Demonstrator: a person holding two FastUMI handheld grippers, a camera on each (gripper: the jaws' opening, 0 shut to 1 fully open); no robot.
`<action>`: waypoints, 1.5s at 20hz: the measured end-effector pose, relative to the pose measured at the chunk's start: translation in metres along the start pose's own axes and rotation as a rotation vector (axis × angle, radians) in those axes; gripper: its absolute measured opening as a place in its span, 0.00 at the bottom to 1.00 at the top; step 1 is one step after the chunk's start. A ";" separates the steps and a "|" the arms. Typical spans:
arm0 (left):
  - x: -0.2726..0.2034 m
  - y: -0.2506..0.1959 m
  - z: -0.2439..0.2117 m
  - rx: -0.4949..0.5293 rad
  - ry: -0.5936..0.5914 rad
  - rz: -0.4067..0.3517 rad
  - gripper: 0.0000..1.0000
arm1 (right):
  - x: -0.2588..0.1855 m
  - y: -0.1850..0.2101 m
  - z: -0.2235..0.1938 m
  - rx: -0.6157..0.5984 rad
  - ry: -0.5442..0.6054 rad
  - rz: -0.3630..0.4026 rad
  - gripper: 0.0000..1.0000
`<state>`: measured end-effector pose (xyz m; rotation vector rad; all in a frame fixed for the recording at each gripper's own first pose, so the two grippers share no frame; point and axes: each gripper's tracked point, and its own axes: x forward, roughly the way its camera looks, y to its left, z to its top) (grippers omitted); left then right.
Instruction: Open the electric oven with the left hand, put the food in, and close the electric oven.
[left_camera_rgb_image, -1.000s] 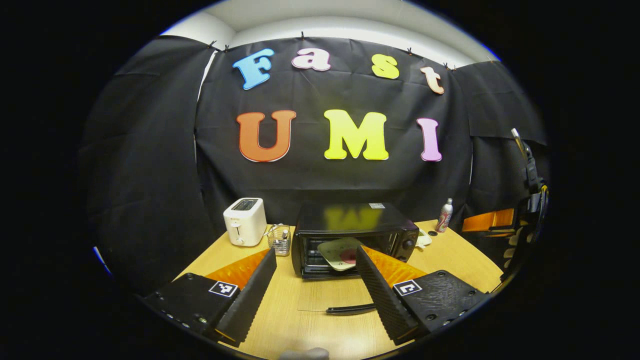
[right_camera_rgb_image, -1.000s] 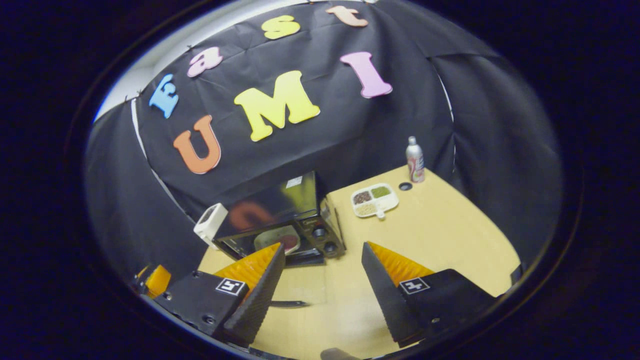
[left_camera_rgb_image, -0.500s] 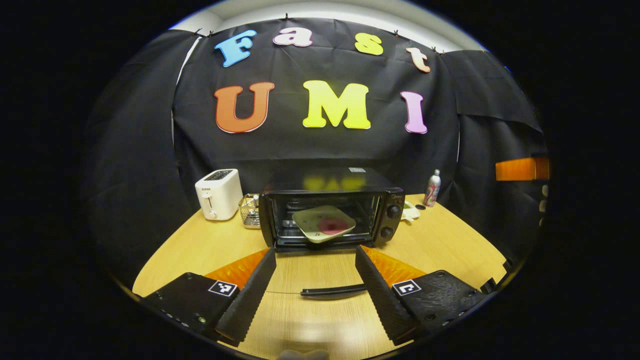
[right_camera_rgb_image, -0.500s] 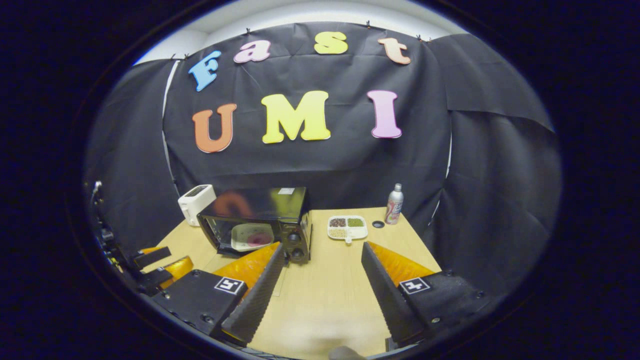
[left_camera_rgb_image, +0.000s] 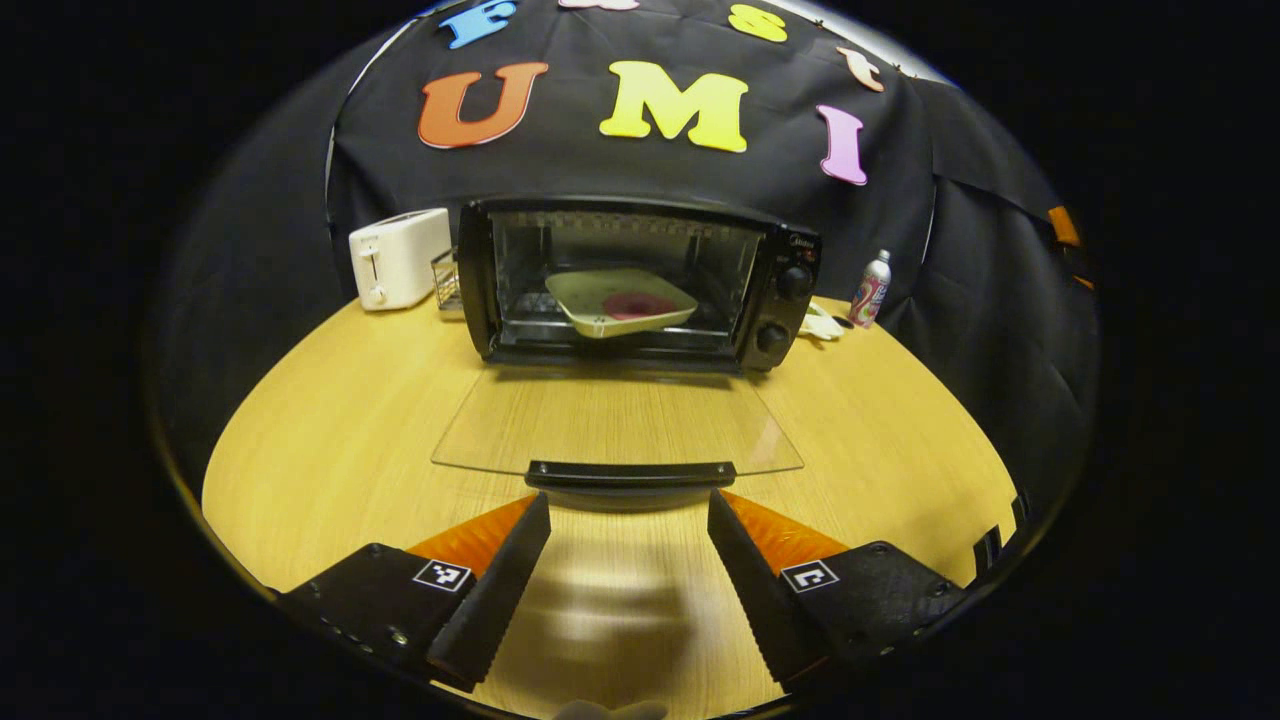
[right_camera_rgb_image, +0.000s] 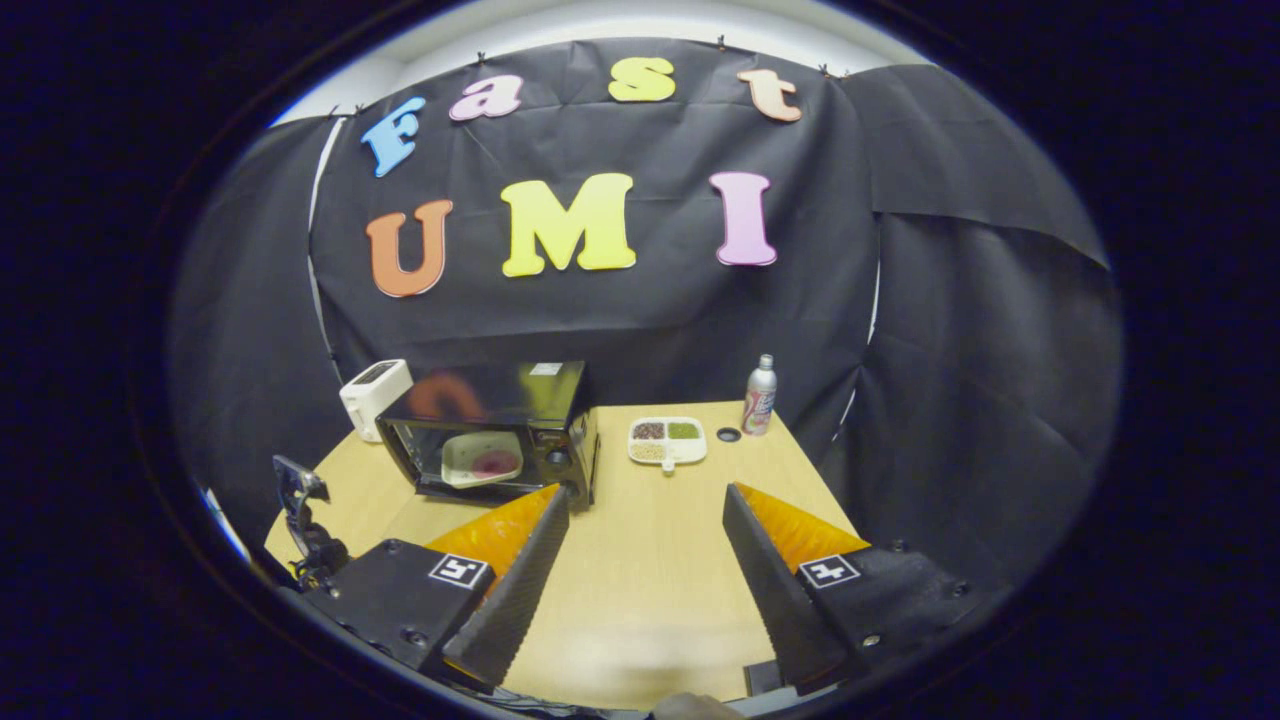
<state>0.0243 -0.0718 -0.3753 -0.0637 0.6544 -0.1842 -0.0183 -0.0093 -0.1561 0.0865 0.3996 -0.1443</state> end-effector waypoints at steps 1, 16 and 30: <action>0.007 0.000 -0.006 0.005 0.016 0.006 0.96 | -0.001 -0.004 0.000 -0.007 0.003 -0.010 0.96; 0.051 0.006 -0.026 0.069 0.077 0.045 0.97 | 0.005 -0.018 0.010 -0.006 0.021 -0.030 0.96; 0.032 -0.007 0.075 0.042 -0.059 0.013 0.96 | 0.011 -0.013 0.022 0.064 -0.003 -0.008 0.96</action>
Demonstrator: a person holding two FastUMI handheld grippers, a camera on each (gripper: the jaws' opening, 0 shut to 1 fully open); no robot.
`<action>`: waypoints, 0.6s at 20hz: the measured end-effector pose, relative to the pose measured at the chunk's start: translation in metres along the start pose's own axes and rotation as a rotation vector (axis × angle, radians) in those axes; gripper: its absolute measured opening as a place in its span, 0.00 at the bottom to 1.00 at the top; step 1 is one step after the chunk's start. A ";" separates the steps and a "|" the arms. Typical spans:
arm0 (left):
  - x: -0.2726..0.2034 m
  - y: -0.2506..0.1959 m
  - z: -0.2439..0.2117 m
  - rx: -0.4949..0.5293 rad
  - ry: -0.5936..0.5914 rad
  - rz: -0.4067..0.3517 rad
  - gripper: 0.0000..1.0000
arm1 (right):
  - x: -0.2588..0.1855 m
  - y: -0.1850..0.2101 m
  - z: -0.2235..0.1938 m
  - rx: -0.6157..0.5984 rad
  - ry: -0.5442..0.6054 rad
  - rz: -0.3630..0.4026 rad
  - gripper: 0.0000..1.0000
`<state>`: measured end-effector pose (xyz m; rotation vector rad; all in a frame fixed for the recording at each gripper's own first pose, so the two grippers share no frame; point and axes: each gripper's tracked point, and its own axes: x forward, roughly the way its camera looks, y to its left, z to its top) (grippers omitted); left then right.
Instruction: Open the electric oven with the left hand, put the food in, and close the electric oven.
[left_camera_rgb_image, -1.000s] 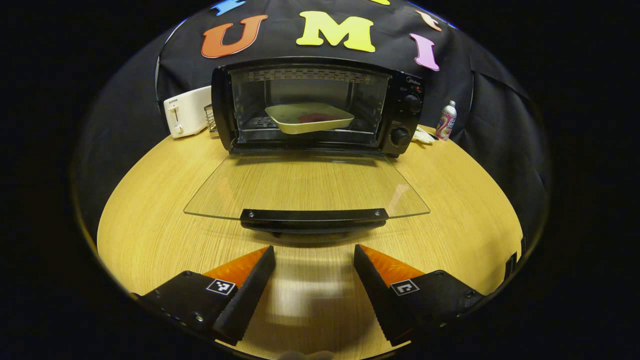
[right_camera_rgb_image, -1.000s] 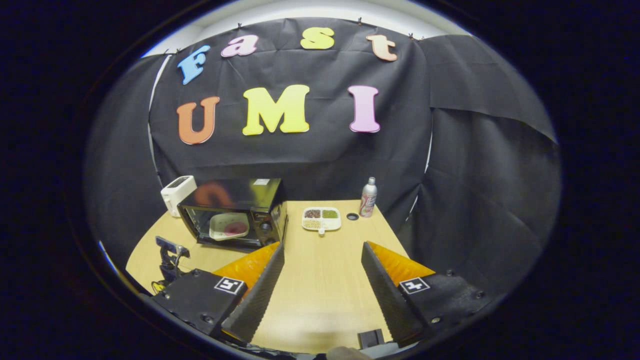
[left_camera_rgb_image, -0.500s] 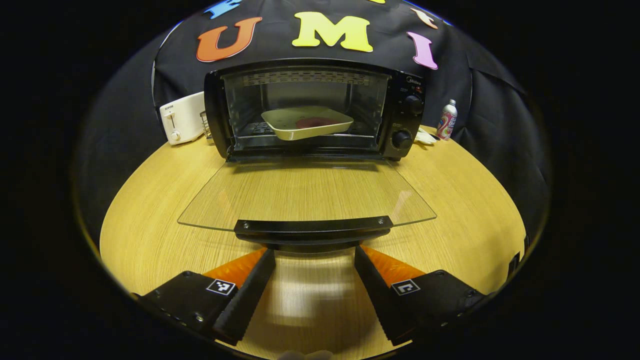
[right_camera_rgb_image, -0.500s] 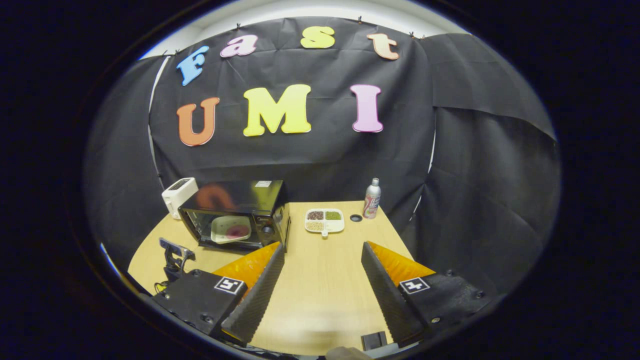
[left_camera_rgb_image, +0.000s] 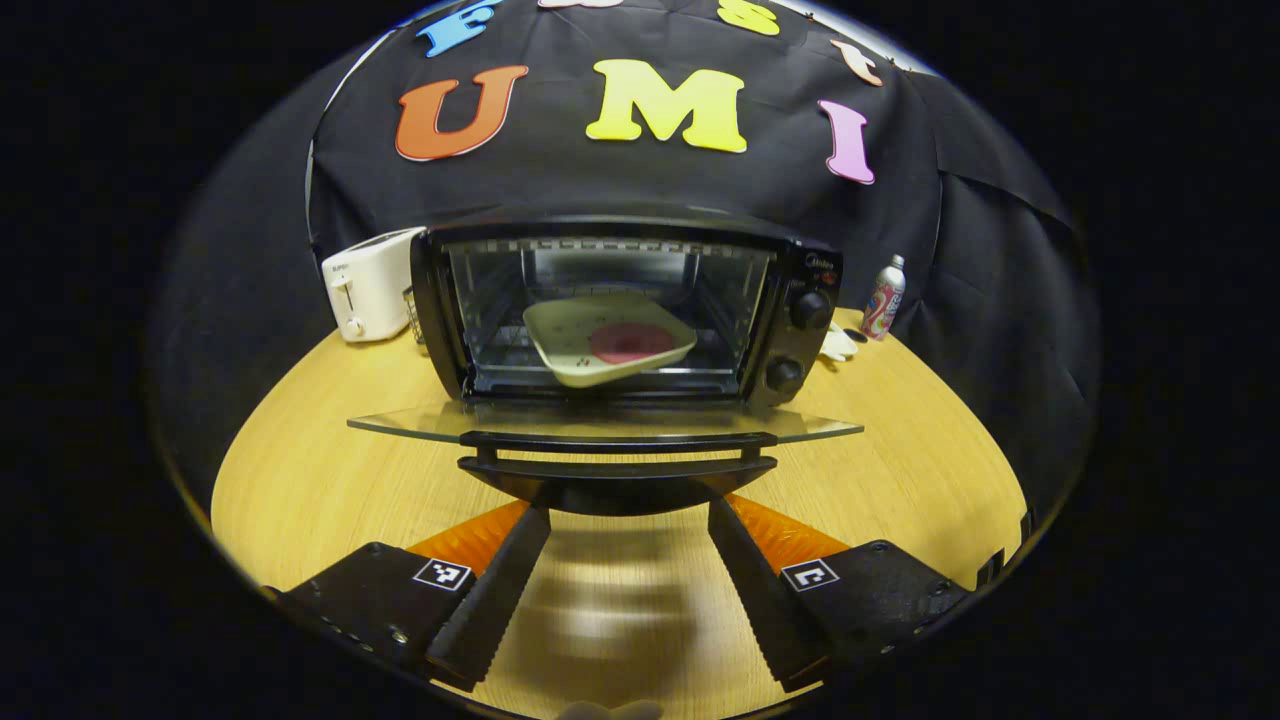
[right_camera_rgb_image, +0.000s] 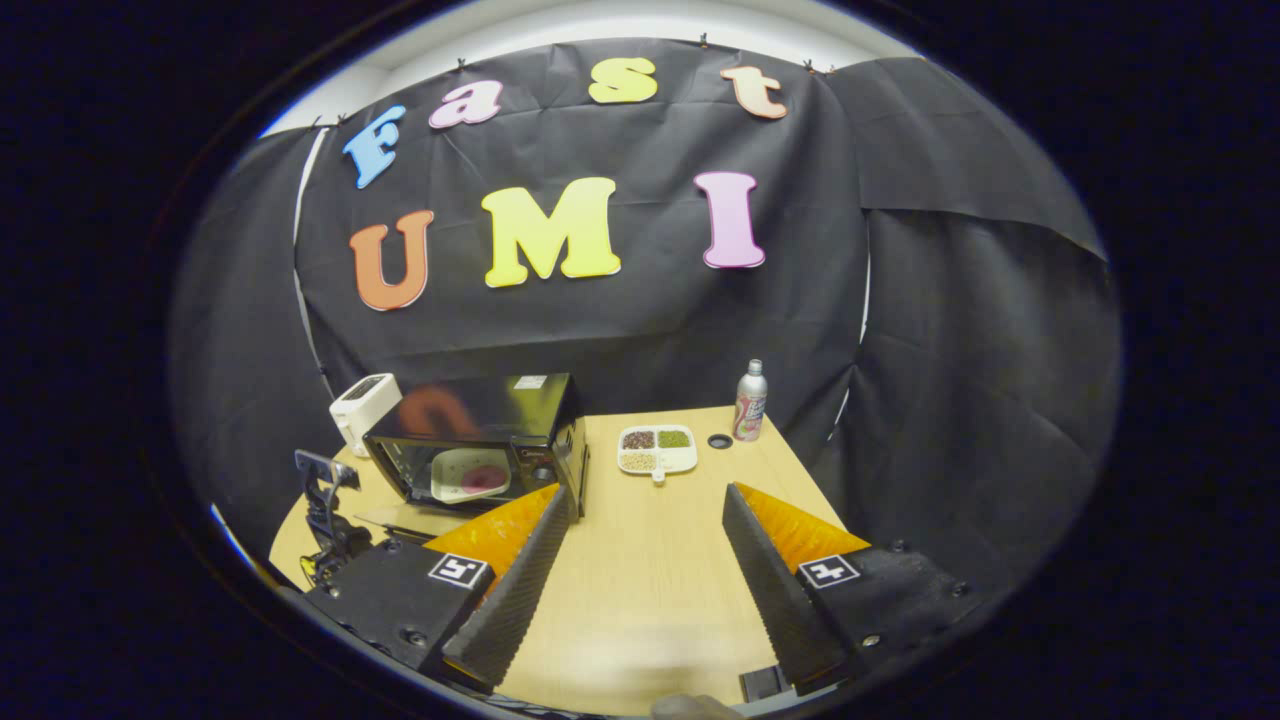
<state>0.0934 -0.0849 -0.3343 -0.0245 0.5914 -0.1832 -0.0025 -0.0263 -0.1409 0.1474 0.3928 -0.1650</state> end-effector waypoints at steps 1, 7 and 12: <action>0.000 0.003 0.013 0.008 -0.016 0.006 0.96 | 0.001 -0.001 0.001 0.009 -0.001 0.000 0.96; 0.010 0.009 0.078 0.032 -0.109 0.010 0.90 | 0.001 -0.012 0.014 0.045 -0.033 -0.028 0.96; 0.009 0.003 0.086 0.039 -0.127 -0.007 0.96 | -0.001 -0.011 0.013 0.046 -0.035 -0.035 0.96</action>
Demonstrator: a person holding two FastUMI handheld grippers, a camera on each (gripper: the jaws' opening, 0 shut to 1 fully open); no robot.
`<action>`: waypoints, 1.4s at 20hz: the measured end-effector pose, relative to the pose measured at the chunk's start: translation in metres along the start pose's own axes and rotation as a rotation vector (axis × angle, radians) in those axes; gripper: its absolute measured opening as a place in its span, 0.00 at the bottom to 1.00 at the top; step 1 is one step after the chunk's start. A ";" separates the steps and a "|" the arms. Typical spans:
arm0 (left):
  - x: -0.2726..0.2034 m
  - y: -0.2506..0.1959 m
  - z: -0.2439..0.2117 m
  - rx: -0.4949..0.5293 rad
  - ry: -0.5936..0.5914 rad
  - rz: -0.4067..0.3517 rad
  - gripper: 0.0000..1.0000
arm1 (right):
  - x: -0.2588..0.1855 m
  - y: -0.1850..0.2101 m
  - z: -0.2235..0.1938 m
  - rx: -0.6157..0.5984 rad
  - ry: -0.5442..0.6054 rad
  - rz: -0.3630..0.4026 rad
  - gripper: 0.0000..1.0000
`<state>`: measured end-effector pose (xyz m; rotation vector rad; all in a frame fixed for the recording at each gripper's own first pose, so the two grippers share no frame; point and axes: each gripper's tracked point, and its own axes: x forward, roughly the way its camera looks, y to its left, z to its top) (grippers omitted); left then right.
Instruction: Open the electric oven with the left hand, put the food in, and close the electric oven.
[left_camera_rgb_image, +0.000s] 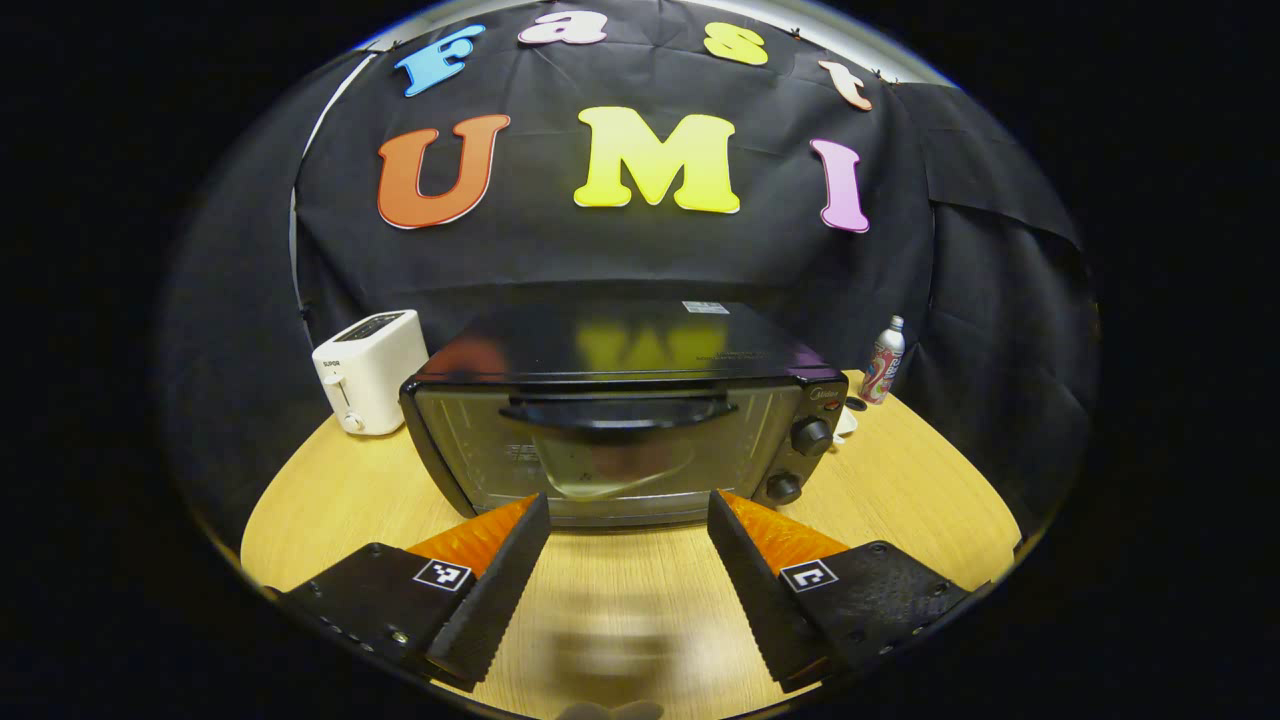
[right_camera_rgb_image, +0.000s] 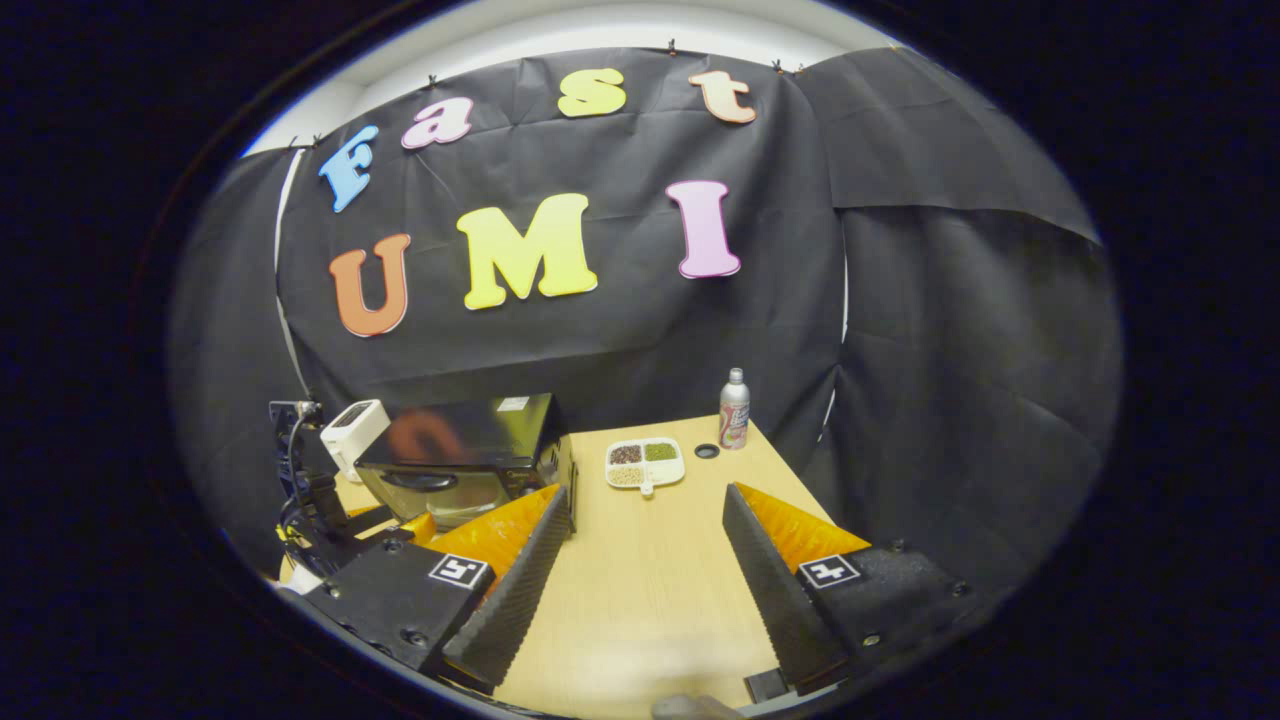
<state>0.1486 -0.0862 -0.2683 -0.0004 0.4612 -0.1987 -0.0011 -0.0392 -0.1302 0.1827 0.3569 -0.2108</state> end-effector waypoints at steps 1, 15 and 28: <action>-0.001 -0.001 0.000 0.002 -0.002 -0.002 0.96 | -0.001 0.000 0.000 -0.001 0.001 0.000 0.96; -0.111 0.002 0.079 0.014 -0.203 0.004 0.96 | -0.031 0.030 0.015 -0.068 -0.080 0.059 0.96; -0.313 -0.039 0.158 0.038 -0.473 0.132 0.95 | -0.102 -0.022 0.055 -0.092 -0.263 0.155 0.96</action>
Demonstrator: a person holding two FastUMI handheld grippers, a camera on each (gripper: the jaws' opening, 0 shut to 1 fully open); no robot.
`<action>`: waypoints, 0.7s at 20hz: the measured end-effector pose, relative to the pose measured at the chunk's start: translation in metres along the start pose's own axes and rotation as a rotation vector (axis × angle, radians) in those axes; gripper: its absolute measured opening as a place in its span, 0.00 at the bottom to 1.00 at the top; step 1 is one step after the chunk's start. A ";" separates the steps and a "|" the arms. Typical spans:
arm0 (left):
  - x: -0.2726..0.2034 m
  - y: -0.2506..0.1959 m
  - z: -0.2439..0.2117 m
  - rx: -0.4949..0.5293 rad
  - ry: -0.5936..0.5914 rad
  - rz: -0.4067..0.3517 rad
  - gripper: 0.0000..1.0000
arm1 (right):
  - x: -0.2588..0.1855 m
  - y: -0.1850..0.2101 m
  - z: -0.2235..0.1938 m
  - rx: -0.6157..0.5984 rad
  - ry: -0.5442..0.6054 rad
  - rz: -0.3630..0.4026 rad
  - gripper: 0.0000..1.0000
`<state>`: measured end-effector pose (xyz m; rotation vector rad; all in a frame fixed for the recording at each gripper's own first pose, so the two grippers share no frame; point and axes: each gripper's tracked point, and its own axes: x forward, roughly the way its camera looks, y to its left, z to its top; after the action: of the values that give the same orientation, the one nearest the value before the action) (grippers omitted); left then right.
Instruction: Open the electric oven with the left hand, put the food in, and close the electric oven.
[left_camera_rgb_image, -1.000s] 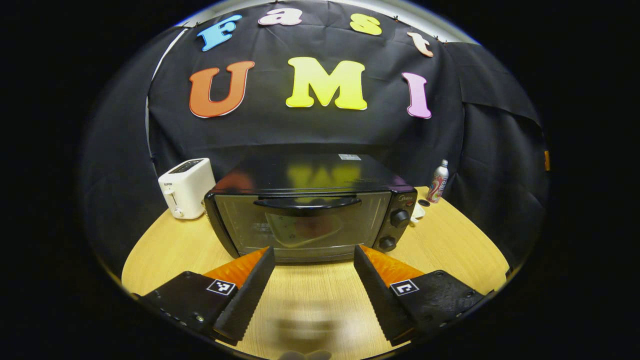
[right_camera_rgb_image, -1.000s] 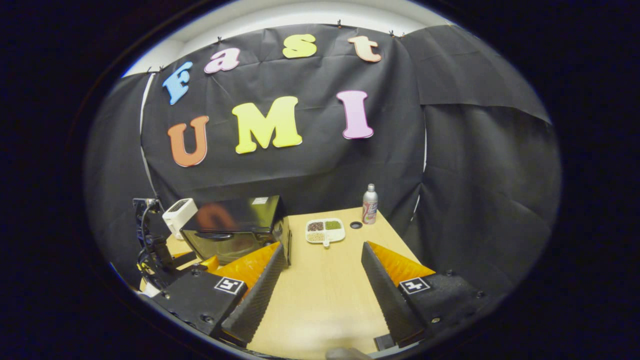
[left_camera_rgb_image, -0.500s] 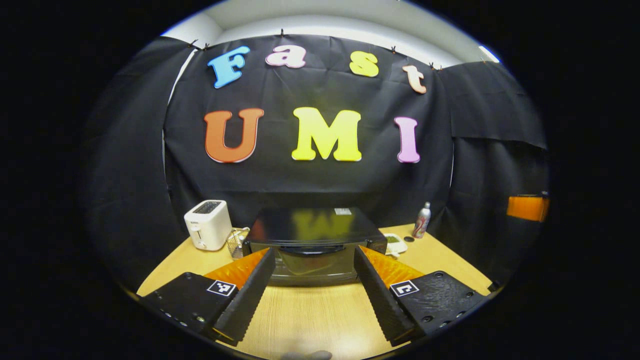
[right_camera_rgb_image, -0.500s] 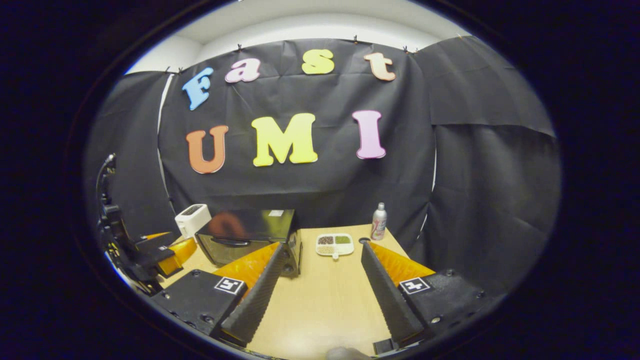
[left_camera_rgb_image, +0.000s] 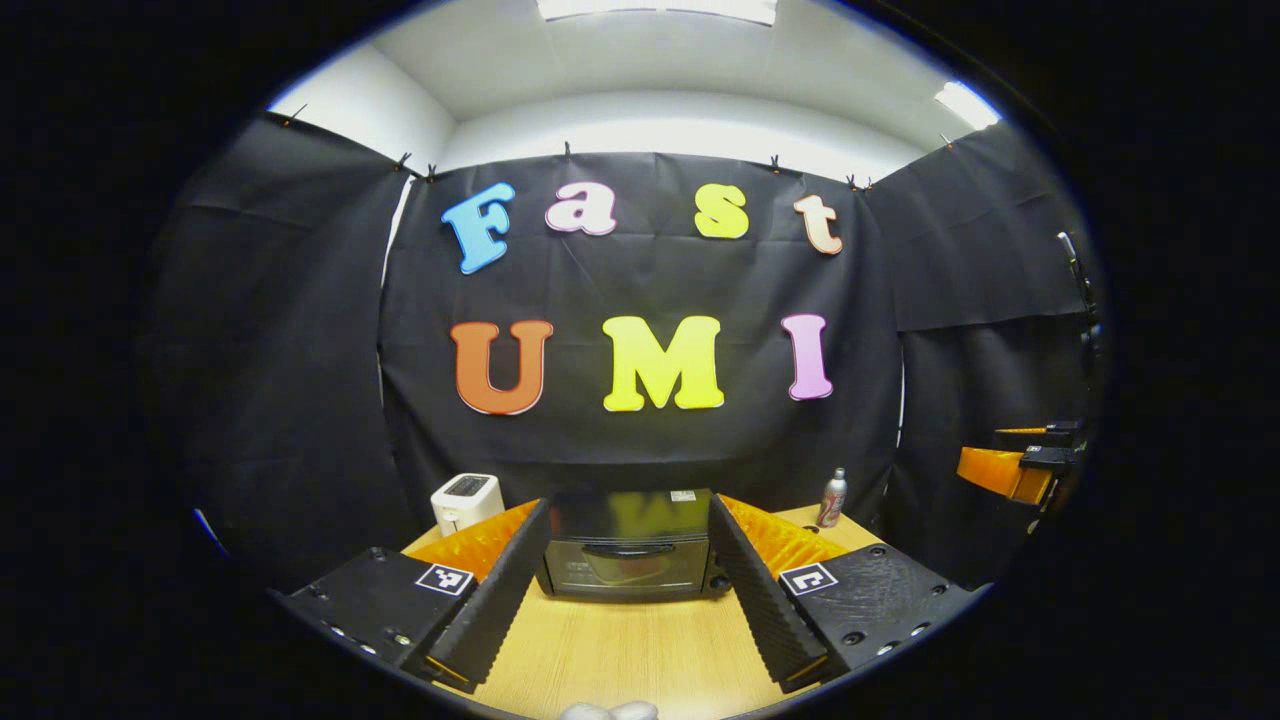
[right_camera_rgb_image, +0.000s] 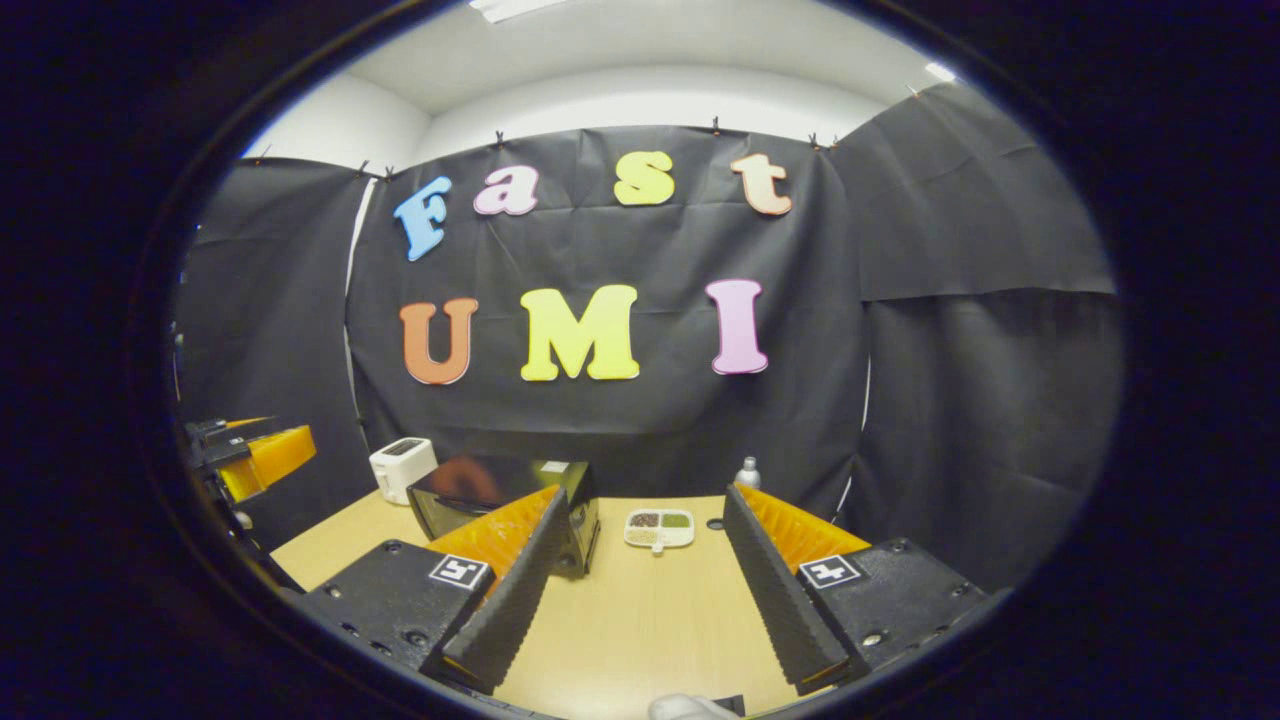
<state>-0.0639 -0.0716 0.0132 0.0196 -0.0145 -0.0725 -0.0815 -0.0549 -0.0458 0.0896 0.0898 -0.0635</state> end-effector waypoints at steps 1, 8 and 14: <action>-0.006 -0.004 0.001 -0.013 0.005 0.007 0.95 | -0.004 -0.003 0.001 0.005 -0.006 0.007 0.96; -0.041 -0.019 0.002 -0.031 -0.006 0.043 0.95 | -0.030 -0.018 0.008 0.001 -0.038 0.017 0.96; -0.058 -0.027 0.009 -0.019 -0.017 0.054 0.95 | -0.047 -0.026 0.015 -0.003 -0.067 0.023 0.95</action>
<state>-0.1243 -0.0949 0.0207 -0.0001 -0.0314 -0.0186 -0.1287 -0.0789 -0.0284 0.0851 0.0217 -0.0434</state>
